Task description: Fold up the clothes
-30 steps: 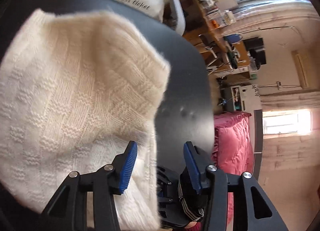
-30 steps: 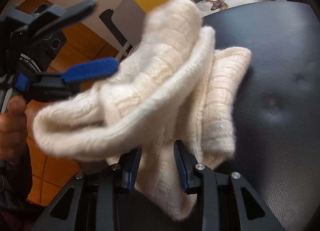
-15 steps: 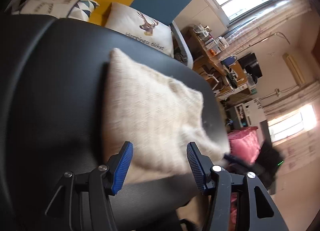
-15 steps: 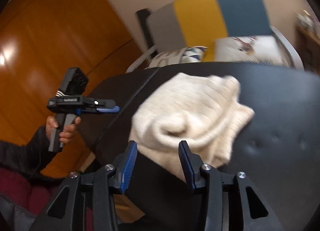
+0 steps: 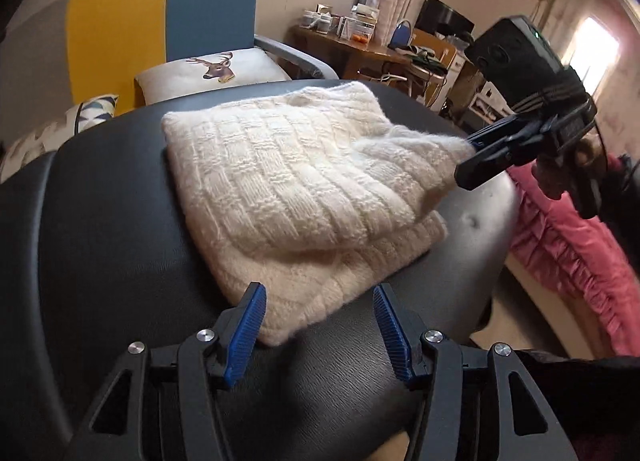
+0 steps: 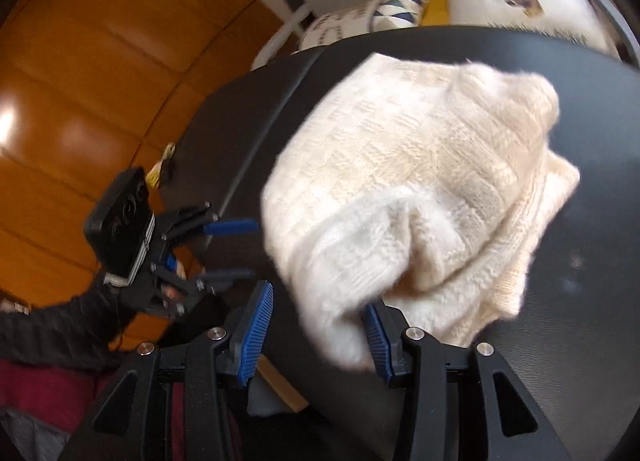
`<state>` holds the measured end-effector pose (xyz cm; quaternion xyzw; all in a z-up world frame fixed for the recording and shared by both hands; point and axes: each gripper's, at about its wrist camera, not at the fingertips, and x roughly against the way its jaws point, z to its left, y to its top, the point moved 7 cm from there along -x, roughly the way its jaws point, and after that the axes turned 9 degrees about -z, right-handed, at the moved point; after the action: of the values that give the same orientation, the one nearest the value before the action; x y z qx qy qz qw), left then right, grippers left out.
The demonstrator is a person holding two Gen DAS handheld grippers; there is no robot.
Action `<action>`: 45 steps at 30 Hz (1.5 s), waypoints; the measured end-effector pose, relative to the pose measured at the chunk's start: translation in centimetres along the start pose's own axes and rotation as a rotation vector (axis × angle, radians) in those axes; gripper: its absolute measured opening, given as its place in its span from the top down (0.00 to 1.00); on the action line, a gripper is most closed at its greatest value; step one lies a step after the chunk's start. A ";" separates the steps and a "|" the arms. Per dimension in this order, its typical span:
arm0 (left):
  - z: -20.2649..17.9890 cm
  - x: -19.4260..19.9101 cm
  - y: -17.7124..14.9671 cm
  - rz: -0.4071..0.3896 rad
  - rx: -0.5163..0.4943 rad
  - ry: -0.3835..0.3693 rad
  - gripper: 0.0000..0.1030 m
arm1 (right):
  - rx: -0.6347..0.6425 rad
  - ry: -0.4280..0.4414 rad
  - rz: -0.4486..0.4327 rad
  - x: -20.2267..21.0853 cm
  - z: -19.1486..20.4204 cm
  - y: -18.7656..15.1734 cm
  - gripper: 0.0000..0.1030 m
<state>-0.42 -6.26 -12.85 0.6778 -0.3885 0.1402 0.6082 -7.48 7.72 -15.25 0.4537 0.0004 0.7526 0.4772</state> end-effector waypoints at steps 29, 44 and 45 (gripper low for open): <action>1.4 -2.8 -3.4 0.199 -0.579 0.105 0.90 | -0.107 -0.071 -0.182 3.6 -2.7 -5.3 0.90; 2.6 1.2 -0.1 0.080 -0.242 -0.049 0.89 | -0.483 0.079 -0.493 2.6 -9.6 1.9 0.67; 2.7 1.6 0.4 0.056 -0.213 -0.056 0.89 | -0.501 0.081 -0.497 2.2 -10.0 2.0 0.66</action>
<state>-0.40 -9.32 -12.07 0.6019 -0.4369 0.0960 0.6615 -16.07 12.53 -18.76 0.2782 -0.0550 0.6077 0.7418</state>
